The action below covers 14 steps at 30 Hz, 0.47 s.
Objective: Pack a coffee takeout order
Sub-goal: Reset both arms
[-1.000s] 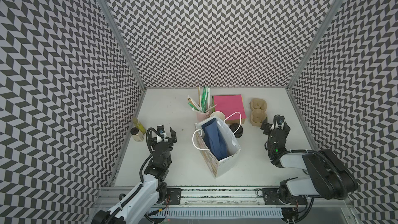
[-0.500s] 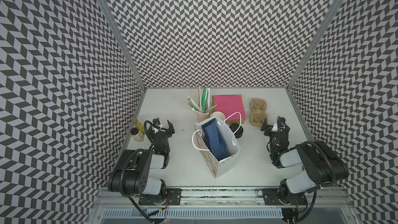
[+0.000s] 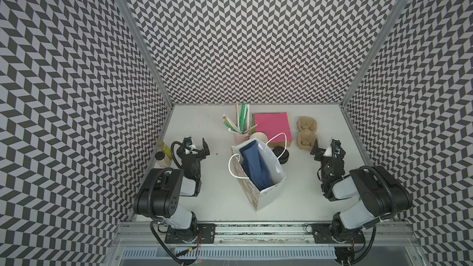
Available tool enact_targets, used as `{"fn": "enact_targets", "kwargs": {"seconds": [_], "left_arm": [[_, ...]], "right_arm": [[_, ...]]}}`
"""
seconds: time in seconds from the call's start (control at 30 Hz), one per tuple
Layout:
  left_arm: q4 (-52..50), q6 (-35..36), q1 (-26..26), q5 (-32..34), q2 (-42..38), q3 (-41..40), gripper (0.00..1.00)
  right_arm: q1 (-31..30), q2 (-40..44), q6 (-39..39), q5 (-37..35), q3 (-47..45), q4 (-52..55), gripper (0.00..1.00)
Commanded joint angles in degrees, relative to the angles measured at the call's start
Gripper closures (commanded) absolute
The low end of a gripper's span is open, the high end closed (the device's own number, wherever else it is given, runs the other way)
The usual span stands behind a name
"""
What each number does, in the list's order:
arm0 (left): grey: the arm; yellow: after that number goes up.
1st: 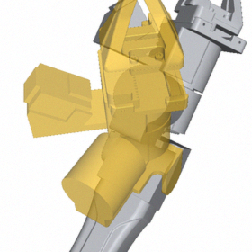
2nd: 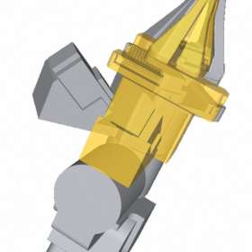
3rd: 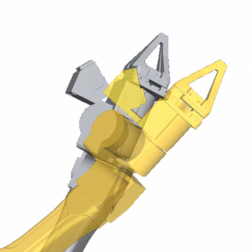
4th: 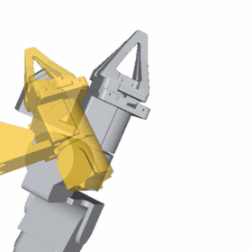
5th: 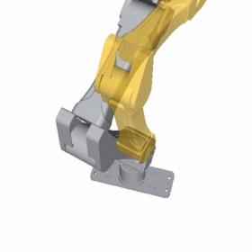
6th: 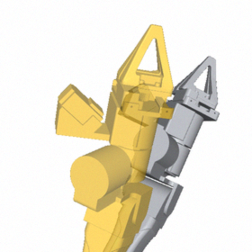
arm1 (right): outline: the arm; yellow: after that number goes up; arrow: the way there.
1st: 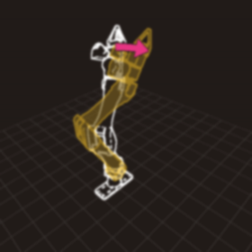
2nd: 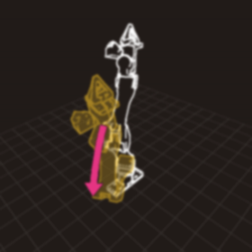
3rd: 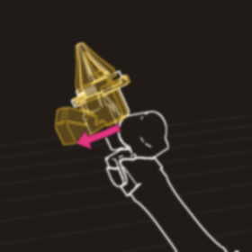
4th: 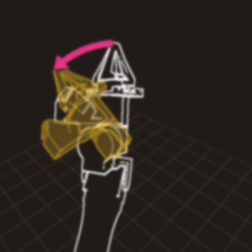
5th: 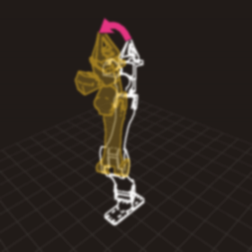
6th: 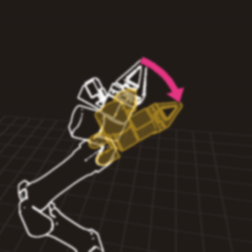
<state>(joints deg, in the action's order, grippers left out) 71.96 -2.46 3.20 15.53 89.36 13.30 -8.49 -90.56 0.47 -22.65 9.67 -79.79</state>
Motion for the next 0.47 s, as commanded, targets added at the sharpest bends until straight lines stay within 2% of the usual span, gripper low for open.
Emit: {"fn": "enact_targets", "kwargs": {"seconds": [0.0,0.2,0.3,0.43], "left_arm": [[1.90,0.36,-0.13,-0.66,-0.25,0.24,0.00],[1.57,0.43,-0.17,-0.83,-0.07,0.52,0.00],[0.43,0.44,-0.92,-3.31,0.17,1.23,0.00],[1.42,0.80,-0.29,-2.45,-0.50,0.33,0.00]], "right_arm": [[0.18,-0.49,0.76,0.40,0.59,-4.72,0.01],[0.41,-0.31,0.54,0.69,0.70,-4.10,0.01],[0.46,-0.31,0.44,0.77,0.70,-4.15,0.01],[0.56,-0.23,0.43,1.03,0.70,-3.98,0.01]]}}
